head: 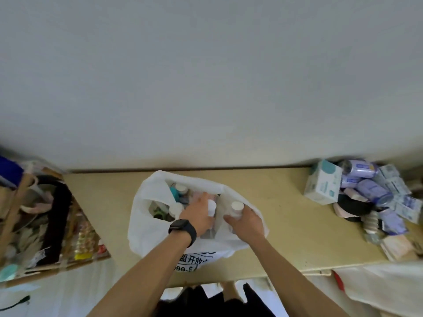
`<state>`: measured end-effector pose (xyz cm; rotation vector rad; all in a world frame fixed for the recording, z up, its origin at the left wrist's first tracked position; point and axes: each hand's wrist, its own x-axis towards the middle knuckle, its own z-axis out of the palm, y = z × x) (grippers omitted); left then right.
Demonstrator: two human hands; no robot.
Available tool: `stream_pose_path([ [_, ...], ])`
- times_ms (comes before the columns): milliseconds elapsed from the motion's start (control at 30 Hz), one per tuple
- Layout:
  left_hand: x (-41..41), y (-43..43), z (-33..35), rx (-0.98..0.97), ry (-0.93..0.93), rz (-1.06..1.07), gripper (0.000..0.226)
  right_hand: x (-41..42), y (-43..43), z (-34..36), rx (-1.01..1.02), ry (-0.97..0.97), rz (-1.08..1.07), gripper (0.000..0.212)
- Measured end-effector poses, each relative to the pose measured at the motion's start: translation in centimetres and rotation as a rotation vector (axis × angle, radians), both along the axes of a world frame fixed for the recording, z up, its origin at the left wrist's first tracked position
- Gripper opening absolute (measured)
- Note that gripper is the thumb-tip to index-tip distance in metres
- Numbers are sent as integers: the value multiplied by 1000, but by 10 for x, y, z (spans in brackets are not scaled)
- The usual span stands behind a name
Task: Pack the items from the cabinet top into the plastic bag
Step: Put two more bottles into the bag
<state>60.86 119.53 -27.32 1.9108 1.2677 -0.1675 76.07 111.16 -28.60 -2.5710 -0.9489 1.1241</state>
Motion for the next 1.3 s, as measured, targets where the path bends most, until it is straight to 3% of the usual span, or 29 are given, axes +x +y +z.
stream_pose_path([
  [233,-5,-21,-28,-53,132,-3,52,-5,29,3,141,179,-70,70],
  [367,-3,-40,-36,73,222,-96,45,-7,33,-7,99,222,-20,68],
  [533,-3,-52,-39,166,356,-203,42,2,19,-14,-43,150,232,65],
  [667,-6,-50,-42,231,376,-207,43,19,6,-12,-127,51,447,62],
  [900,-5,-51,-45,267,396,-260,37,6,6,-14,-87,109,510,58],
  [1033,-11,-51,-47,233,407,-375,45,-5,-2,-17,-87,47,553,52],
  [1200,-22,-47,-39,186,339,-442,48,-6,-11,-11,-44,98,524,56],
  [1300,-21,-32,-27,129,304,-424,49,-4,-16,-9,-95,77,564,70],
])
